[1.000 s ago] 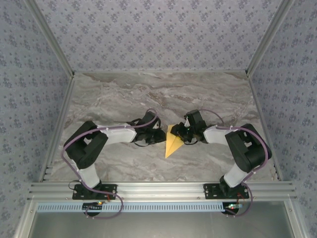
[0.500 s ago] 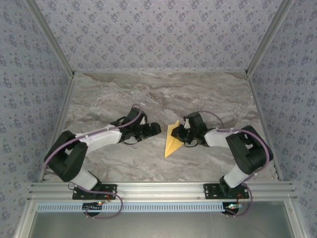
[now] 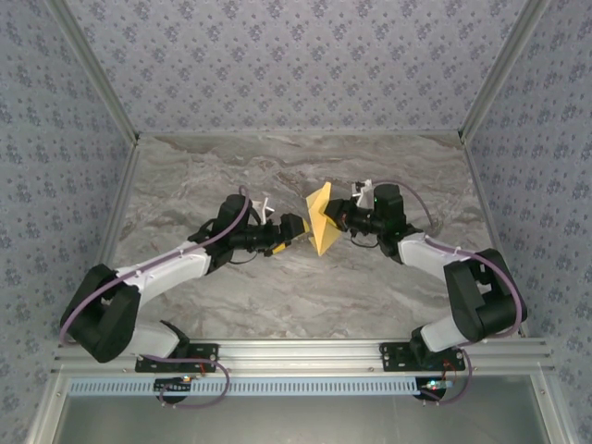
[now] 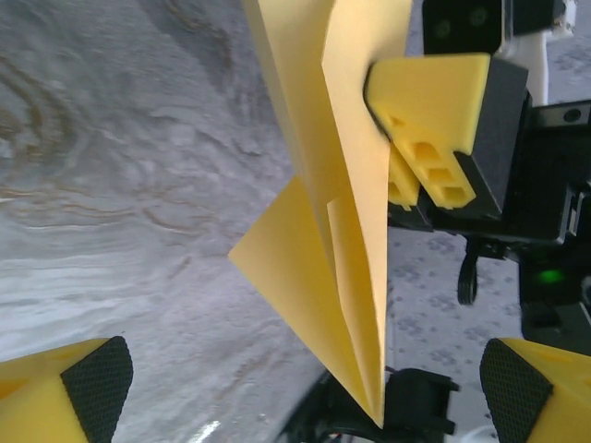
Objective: Fold a paper plane with a square sheet of paper (pick it up from the middle)
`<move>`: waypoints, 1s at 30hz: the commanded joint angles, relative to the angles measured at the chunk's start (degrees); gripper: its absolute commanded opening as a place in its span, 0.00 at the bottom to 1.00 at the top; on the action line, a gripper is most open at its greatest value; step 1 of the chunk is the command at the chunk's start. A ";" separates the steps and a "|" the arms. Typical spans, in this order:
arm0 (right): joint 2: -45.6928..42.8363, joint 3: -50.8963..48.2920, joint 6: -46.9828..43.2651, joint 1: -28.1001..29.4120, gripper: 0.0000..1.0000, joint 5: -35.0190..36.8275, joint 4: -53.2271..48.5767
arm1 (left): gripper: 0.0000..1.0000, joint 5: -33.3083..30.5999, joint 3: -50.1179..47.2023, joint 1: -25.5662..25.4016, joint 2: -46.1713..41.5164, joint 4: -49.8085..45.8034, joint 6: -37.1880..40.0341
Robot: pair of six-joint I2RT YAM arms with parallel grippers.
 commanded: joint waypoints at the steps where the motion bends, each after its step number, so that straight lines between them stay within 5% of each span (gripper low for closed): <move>1: -1.41 2.10 3.74 0.61 0.14 -1.82 2.88 | 0.99 4.06 0.68 -2.17 1.72 8.67 -3.86; 7: -1.85 1.51 7.71 1.59 0.14 -0.22 6.23 | 0.99 2.97 0.17 -4.55 7.48 24.47 -12.38; 11: -2.20 0.85 8.14 1.79 0.14 0.28 6.81 | 0.93 -0.13 0.40 -4.84 7.73 26.09 -12.70; 30: -3.88 -1.43 6.82 1.42 0.19 -0.40 4.46 | 0.23 -3.85 -0.50 -4.36 5.48 22.17 -8.53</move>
